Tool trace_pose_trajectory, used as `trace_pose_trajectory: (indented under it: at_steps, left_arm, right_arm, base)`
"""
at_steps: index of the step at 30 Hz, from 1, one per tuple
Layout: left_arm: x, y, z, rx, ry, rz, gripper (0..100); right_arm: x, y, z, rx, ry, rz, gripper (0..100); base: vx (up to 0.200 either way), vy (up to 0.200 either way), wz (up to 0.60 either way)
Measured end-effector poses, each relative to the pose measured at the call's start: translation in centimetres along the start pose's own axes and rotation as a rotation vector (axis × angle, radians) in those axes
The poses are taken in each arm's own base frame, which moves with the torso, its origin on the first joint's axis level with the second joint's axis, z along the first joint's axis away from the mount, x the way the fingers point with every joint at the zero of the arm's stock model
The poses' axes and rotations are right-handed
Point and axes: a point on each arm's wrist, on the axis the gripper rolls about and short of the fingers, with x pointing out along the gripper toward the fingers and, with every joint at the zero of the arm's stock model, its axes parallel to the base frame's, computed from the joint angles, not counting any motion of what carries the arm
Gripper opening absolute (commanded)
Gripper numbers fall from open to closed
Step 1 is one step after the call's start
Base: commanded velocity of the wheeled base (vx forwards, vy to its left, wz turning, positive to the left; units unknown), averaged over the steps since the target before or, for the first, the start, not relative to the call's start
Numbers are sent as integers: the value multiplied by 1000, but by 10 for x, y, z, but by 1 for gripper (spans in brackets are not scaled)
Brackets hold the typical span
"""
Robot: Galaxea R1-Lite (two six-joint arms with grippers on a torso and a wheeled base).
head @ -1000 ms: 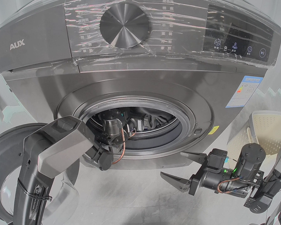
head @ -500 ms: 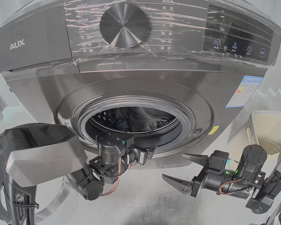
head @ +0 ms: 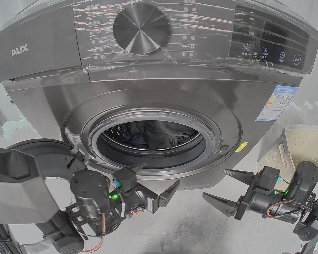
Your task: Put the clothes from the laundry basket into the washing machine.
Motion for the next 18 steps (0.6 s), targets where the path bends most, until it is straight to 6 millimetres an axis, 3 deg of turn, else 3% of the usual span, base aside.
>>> trace_pose_trajectory:
  at_steps: [5, 12, 18]
  left_arm:
    - [-34, -2, 24, -22, -70, -17, 100]
    - [-80, 5, 39, -33, -117, 11, 100]
    - [-104, 17, 46, -30, -153, 65, 100]
  right_arm:
    - [-22, -5, 6, 0, -26, -45, 100]
    - [-48, -17, 21, -20, -112, -162, 100]
    - [-68, -25, 23, -12, -73, -254, 100]
  base:
    - [0, 0, 0]
    - [-200, 0, 0]
    - [-200, 0, 0]
